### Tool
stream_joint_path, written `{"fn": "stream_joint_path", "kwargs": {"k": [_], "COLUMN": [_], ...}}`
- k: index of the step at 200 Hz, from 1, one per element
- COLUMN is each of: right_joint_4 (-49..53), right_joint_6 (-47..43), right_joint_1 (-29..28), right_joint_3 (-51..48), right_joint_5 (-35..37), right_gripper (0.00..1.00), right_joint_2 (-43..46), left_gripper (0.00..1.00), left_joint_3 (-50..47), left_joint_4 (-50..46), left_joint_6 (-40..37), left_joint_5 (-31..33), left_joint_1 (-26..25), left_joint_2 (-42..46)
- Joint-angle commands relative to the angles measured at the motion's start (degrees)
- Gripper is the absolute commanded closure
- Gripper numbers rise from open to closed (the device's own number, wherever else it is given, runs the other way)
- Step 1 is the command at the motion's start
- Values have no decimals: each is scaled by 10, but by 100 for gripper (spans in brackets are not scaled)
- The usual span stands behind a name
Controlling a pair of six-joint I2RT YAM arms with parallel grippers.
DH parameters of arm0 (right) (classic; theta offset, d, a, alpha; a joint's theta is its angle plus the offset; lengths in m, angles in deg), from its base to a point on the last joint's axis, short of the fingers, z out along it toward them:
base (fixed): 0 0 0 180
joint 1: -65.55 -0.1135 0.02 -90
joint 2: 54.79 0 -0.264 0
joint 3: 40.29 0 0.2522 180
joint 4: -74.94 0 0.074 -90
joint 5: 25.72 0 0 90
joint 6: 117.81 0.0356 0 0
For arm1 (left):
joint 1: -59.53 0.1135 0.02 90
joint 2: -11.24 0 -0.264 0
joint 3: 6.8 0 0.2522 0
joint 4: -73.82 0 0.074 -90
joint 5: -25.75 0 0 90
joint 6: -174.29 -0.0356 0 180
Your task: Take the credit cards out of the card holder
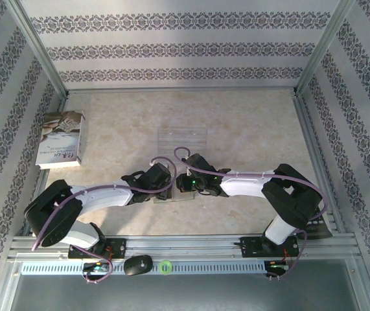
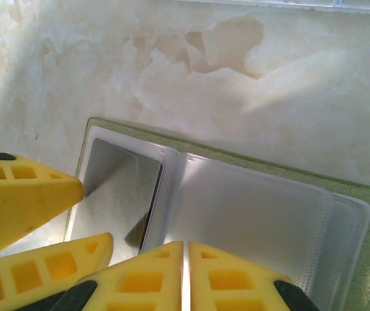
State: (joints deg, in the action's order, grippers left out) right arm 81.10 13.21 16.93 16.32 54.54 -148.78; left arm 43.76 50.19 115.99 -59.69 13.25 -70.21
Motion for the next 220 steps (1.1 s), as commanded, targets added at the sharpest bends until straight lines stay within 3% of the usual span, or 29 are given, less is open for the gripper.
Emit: {"fn": "stream_joint_path", "kwargs": {"k": [1,34,88,163,220], "right_joint_4": [-8,-8,-8,-6,6], "right_joint_6": [-10,-11,-10,-20,-46], "right_joint_1": [-3,-2,-2,-3,-1], "right_joint_3": [7,5,-3,4,22], "right_joint_5": [7,8,11,9,-30], "right_gripper": [89,89,89,89,82], "right_joint_2": [-4,-2,5,5,55], "left_gripper": [55,52,48,65,62], "left_joint_3": [-5,6,3,-22,-39], "left_joint_4": [-34,-49,-27,-30,-18], "left_joint_6": [-2,-9,-7,5,23], "left_joint_5": [11,46,35,32,25], "left_joint_1": [-10,-27,-38,-47,-47], "left_joint_2": [32,18,-36,-32,-15]}}
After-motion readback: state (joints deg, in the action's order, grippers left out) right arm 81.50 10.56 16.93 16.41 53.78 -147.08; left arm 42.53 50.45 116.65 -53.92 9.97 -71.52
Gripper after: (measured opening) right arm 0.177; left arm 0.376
